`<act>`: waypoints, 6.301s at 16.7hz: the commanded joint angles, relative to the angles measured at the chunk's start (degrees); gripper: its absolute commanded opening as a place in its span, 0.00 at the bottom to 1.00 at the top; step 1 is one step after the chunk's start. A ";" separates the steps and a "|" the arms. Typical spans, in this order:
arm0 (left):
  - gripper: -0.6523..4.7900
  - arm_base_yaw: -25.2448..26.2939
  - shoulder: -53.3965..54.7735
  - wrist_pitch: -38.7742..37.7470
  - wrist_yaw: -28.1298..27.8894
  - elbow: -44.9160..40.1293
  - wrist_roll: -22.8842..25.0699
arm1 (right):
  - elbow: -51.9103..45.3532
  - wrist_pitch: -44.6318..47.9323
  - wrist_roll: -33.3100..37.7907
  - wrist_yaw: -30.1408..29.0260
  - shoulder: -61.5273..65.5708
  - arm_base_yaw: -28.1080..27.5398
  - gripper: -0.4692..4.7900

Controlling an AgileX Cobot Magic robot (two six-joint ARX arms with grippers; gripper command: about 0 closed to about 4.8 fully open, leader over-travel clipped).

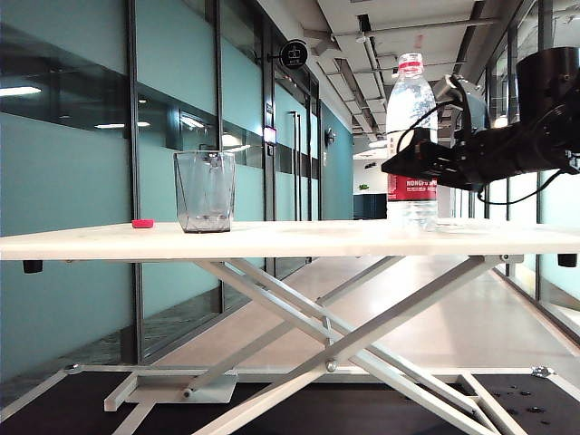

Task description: Pick up the mineral water bottle on the table and pour water into the mug until it's half full.

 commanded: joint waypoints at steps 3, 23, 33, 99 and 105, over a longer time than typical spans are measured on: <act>0.11 -0.07 0.04 -0.94 0.28 0.11 1.31 | 1.16 0.98 0.22 0.15 -0.07 0.85 1.00; 0.11 -0.07 0.02 -3.30 0.24 0.11 3.04 | 1.53 0.96 0.63 1.20 -0.22 1.25 0.44; 0.11 -0.04 0.04 -3.28 0.24 0.11 2.97 | 16.39 -29.75 -14.10 15.89 -4.61 14.62 0.41; 0.11 -0.02 0.02 -3.67 0.07 0.11 4.07 | 28.33 -32.89 -83.41 77.13 1.18 32.59 0.41; 0.11 -0.02 0.02 -3.67 0.07 0.11 4.07 | 28.33 -32.94 -83.41 77.16 1.18 32.70 0.41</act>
